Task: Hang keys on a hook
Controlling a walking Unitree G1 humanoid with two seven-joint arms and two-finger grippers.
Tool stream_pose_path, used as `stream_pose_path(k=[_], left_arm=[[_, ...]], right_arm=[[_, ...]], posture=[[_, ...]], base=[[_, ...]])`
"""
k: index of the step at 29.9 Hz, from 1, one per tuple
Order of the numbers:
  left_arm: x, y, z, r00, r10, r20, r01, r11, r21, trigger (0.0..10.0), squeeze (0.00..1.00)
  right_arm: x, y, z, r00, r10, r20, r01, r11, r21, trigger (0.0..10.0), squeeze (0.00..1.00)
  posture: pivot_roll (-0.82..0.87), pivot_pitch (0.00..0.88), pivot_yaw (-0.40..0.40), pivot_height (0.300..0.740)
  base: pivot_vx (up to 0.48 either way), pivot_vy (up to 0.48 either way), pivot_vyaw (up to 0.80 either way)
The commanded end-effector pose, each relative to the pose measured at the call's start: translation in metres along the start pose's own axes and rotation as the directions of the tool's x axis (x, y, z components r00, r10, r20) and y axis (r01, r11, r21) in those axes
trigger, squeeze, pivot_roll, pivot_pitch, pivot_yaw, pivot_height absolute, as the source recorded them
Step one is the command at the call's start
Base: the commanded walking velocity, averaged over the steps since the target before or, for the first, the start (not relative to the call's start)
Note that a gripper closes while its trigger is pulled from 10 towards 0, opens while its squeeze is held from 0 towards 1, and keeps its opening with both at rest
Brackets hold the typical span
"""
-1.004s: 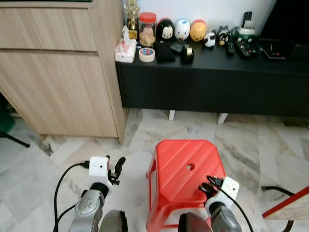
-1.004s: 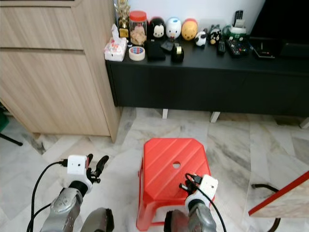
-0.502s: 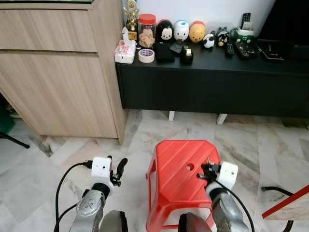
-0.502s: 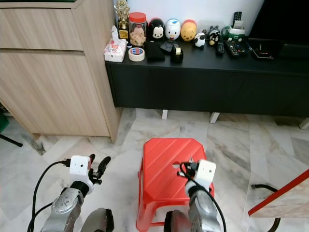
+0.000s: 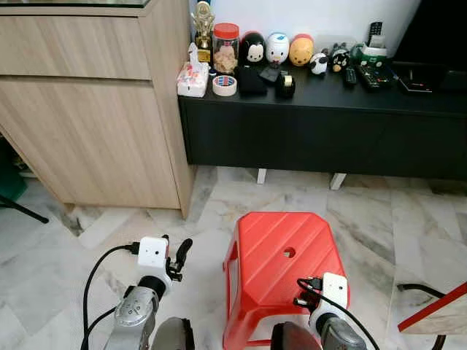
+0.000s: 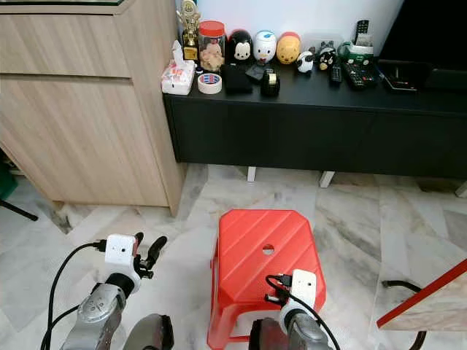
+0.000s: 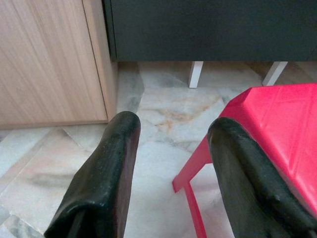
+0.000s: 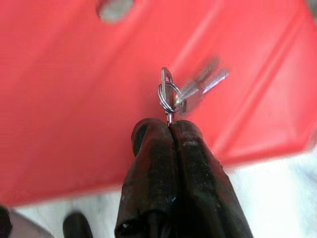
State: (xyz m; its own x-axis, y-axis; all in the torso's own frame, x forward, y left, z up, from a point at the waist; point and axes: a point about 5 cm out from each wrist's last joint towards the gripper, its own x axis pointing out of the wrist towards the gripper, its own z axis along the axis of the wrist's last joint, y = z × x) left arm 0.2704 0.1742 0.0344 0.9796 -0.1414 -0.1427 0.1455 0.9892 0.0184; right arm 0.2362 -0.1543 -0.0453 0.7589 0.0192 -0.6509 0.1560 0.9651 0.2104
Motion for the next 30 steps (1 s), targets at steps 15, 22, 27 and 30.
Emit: stream_pose_path(k=[15,22,27,30], left_arm=[[-0.001,-0.003,-0.004,1.0,-0.008,-0.016,0.008,1.0,0.009,10.0,0.0],[-0.002,0.0,-0.004,1.0,-0.005,-0.02,0.006,1.0,0.014,10.0,0.0],[-0.002,0.0,-0.003,1.0,-0.004,-0.017,0.004,1.0,0.015,10.0,0.0],[-0.002,0.0,-0.004,1.0,-0.005,-0.019,0.005,1.0,0.015,10.0,0.0]], right_arm=[[-0.001,-0.013,-0.018,0.994,-0.078,-0.081,0.068,0.99,-0.122,10.0,0.0],[-0.002,-0.005,-0.027,0.993,-0.031,-0.112,0.017,0.993,-0.12,10.0,0.0],[0.001,0.0,0.015,0.98,-0.005,0.197,0.016,0.998,-0.053,10.0,0.0],[-0.002,-0.003,0.044,0.93,0.003,0.367,0.011,0.999,-0.034,10.0,0.0]], posture=[[0.03,0.068,-0.064,0.626],[0.03,0.071,-0.06,0.626],[0.03,0.07,-0.06,0.626],[0.03,0.07,-0.06,0.626]], base=[[0.0,0.0,0.0],[0.0,0.0,0.0],[0.0,0.0,0.0],[0.0,0.0,0.0]])
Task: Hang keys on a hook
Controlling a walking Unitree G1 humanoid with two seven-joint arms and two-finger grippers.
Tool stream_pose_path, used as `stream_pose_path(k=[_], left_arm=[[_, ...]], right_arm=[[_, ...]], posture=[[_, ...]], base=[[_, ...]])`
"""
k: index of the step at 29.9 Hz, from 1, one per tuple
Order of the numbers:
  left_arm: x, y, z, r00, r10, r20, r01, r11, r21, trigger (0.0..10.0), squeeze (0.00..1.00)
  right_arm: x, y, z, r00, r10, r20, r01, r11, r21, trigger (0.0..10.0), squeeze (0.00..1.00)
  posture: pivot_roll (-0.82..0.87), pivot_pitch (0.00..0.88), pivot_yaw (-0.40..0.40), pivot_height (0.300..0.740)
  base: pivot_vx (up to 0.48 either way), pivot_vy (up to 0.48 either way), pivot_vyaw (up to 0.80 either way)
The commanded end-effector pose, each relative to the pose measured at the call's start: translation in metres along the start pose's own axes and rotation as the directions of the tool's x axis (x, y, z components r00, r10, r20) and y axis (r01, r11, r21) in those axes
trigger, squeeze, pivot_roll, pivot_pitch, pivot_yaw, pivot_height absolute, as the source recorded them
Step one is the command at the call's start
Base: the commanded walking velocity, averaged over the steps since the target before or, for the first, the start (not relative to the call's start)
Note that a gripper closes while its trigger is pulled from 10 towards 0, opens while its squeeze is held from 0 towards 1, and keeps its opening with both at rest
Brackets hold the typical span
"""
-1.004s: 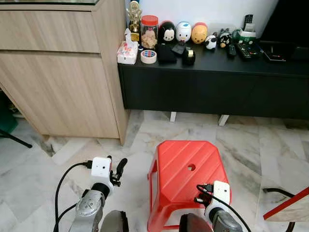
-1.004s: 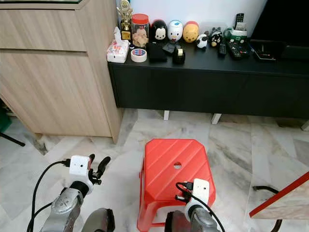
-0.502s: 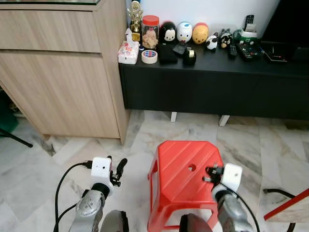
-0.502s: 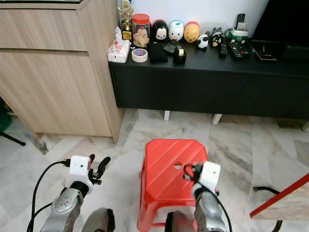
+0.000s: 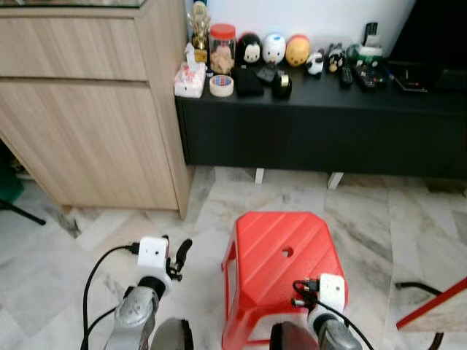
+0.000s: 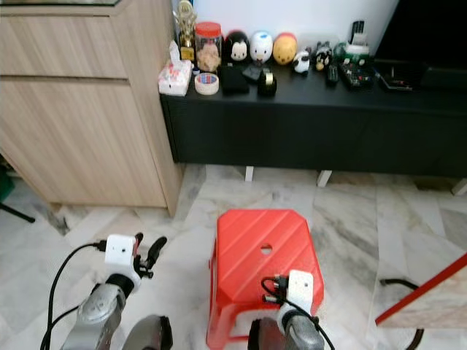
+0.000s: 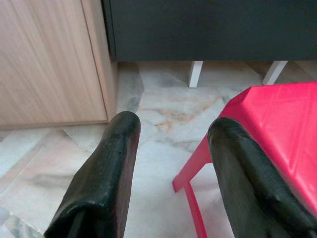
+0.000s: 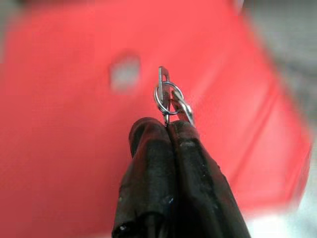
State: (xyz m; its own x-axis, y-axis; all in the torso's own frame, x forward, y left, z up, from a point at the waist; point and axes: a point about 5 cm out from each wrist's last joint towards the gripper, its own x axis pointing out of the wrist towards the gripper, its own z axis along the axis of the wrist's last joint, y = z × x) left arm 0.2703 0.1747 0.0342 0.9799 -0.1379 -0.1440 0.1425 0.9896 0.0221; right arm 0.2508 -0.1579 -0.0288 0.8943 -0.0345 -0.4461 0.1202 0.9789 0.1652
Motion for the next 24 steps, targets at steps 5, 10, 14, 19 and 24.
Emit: stream_pose_path(k=[5,10,14,19,24], left_arm=[[-0.001,-0.003,-0.004,1.0,-0.012,-0.018,0.012,1.0,0.01,10.0,0.0],[-0.001,-0.003,-0.004,1.0,-0.01,-0.014,0.01,1.0,0.007,10.0,0.0],[-0.002,-0.002,-0.004,1.0,-0.008,-0.016,0.009,1.0,0.008,10.0,0.0],[-0.001,-0.004,-0.004,1.0,-0.01,-0.015,0.01,1.0,0.005,10.0,0.0],[-0.001,-0.005,-0.005,1.0,-0.013,-0.014,0.013,1.0,0.002,10.0,0.0]], right_arm=[[0.005,-0.008,0.035,0.981,-0.027,0.191,0.022,0.999,0.026,10.0,0.0],[0.004,-0.007,0.038,0.973,-0.029,0.23,0.03,1.0,0.003,10.0,0.0],[0.0,-0.005,0.042,0.961,-0.028,0.275,0.03,1.0,-0.003,10.0,0.0],[-0.006,0.001,0.053,0.941,-0.01,0.339,0.015,1.0,-0.014,10.0,0.0],[-0.007,0.002,0.054,0.938,-0.009,0.346,0.015,1.0,-0.014,10.0,0.0]], posture=[[0.03,0.068,-0.062,0.626],[0.03,0.066,-0.064,0.626],[0.03,0.066,-0.065,0.626],[0.03,0.066,-0.065,0.626],[0.02,0.059,-0.067,0.655]], base=[[0.0,0.0,0.0],[0.0,0.0,0.0],[0.0,0.0,0.0],[0.0,0.0,0.0],[0.0,0.0,0.0]])
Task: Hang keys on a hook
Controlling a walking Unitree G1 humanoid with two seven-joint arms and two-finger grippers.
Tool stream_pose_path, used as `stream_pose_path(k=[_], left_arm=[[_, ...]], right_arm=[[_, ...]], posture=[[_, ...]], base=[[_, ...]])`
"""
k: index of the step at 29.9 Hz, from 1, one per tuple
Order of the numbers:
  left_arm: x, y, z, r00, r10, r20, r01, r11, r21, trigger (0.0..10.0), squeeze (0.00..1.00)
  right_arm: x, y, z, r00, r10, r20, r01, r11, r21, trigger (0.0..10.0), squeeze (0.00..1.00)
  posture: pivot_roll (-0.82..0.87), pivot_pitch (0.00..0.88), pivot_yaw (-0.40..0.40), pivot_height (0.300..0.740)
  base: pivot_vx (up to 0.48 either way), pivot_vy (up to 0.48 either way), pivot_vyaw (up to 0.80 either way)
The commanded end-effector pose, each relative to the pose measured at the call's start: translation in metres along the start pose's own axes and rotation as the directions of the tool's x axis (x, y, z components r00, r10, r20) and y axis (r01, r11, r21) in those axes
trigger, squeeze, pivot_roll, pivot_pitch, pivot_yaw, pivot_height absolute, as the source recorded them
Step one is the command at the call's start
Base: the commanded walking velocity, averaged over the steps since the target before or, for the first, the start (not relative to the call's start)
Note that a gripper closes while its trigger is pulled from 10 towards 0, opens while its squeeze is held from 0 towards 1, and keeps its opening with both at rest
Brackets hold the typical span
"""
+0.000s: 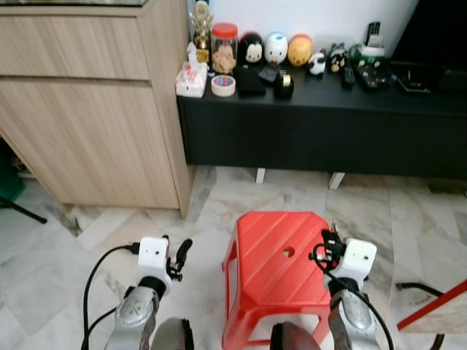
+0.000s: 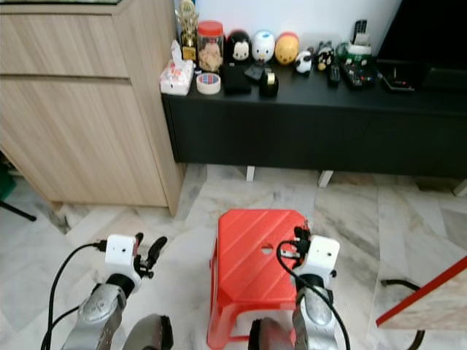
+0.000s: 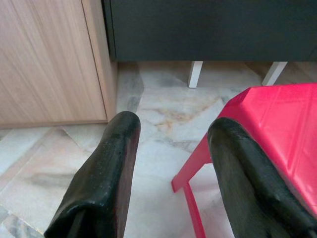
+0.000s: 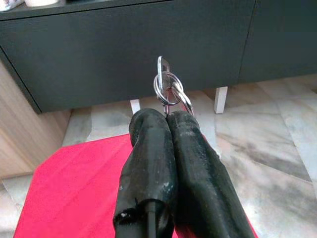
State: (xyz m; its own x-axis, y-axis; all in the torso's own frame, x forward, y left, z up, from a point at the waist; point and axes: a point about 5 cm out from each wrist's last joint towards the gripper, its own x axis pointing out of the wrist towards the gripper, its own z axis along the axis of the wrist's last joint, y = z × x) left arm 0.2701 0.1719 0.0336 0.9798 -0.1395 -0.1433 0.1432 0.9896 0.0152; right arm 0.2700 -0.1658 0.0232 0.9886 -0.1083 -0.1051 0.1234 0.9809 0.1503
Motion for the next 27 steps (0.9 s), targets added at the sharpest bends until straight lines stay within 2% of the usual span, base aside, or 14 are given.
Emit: stream_pose_path(k=[1,5,14,23,27], left_arm=[[-0.001,-0.003,-0.004,1.0,-0.012,-0.015,0.012,1.0,0.008,10.0,0.0],[-0.001,-0.003,-0.004,1.0,-0.013,-0.015,0.013,1.0,0.008,10.0,0.0],[-0.001,-0.004,-0.004,1.0,-0.016,-0.013,0.016,1.0,0.007,10.0,0.0],[0.0,-0.004,-0.005,1.0,-0.014,-0.013,0.014,1.0,0.005,10.0,0.0],[0.0,-0.005,-0.005,1.0,-0.014,-0.011,0.014,1.0,0.001,10.0,0.0]], right_arm=[[-0.002,-0.001,-0.002,1.0,-0.007,-0.015,0.007,1.0,-0.006,10.0,0.0],[-0.003,-0.001,-0.002,1.0,-0.01,-0.022,0.009,1.0,-0.006,10.0,0.0],[-0.006,0.001,-0.005,0.998,0.003,-0.06,-0.003,1.0,-0.005,10.0,0.0],[-0.009,0.003,-0.018,0.977,0.011,-0.211,-0.015,1.0,-0.021,10.0,0.0],[-0.011,0.0,-0.021,0.974,-0.011,-0.228,0.013,1.0,0.005,10.0,0.0]], posture=[[0.02,0.059,-0.067,0.66],[0.02,0.056,-0.068,0.675],[0.02,0.045,-0.07,0.74],[0.01,0.049,-0.075,0.74],[0.02,0.05,-0.076,0.74]], base=[[0.0,0.0,0.0],[0.0,0.0,0.0],[0.0,0.0,0.0],[0.0,0.0,0.0],[0.0,0.0,0.0]])
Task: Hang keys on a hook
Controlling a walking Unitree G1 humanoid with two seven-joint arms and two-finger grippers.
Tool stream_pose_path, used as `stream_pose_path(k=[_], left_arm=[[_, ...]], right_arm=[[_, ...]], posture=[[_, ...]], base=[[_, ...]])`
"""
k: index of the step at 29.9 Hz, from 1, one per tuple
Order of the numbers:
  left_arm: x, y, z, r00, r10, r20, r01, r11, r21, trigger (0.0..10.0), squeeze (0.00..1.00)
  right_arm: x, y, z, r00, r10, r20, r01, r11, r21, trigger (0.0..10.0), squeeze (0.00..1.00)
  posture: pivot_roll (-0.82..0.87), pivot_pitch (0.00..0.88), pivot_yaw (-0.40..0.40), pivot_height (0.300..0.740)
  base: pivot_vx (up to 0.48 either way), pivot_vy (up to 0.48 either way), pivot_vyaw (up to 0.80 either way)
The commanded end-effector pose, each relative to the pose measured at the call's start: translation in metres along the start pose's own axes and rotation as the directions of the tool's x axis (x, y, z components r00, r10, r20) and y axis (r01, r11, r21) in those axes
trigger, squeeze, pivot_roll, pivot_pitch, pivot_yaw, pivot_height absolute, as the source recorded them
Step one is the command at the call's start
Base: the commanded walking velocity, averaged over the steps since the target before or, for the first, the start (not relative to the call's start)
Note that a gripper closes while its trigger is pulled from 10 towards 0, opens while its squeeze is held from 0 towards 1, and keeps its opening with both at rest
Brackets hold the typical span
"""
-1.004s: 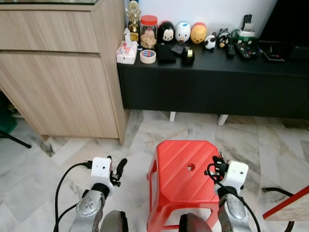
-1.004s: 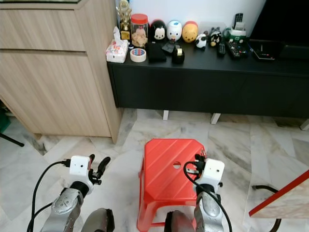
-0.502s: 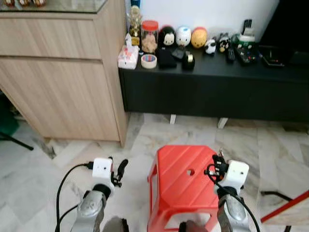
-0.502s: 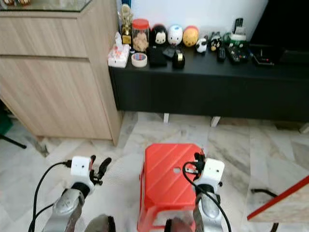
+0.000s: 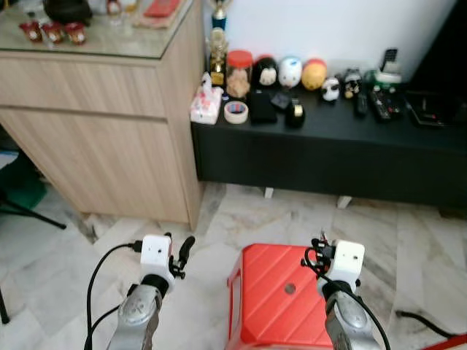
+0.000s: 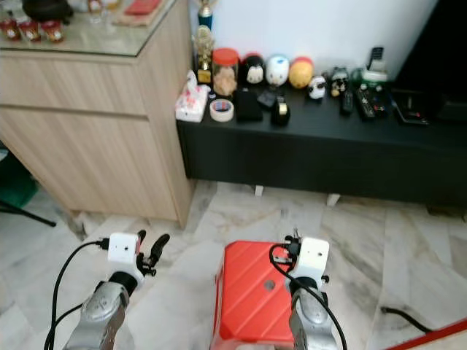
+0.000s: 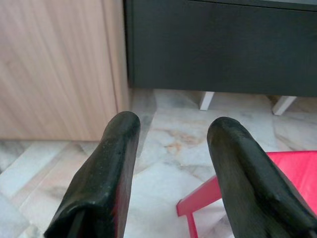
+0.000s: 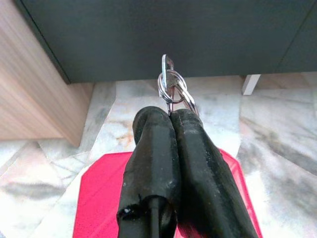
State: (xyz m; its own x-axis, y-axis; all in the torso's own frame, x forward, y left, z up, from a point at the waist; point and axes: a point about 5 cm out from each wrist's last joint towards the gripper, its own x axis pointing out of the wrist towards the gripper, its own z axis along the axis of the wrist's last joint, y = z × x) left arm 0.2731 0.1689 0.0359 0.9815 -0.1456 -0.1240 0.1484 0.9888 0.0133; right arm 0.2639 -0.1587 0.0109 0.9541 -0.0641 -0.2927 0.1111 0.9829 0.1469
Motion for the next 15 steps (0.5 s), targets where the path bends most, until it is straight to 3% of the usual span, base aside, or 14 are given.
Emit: stream_pose_path(k=[1,15], left_arm=[[-0.0038,-0.0025,-0.0079,1.0,-0.008,-0.03,0.008,1.0,0.0,10.0,0.0],[-0.0042,-0.0036,-0.0058,1.0,-0.023,-0.008,0.023,0.999,-0.027,10.0,0.0]], right_arm=[[-0.0046,-0.006,-0.0088,0.999,-0.037,-0.04,0.038,0.999,0.033,10.0,0.0],[-0.0024,-0.0043,-0.0047,0.998,-0.041,-0.056,0.044,0.998,0.049,10.0,0.0]], posture=[[0.02,0.05,-0.076,0.74],[0.02,0.058,-0.076,0.74]], base=[[0.0,0.0,0.0],[0.0,0.0,0.0]])
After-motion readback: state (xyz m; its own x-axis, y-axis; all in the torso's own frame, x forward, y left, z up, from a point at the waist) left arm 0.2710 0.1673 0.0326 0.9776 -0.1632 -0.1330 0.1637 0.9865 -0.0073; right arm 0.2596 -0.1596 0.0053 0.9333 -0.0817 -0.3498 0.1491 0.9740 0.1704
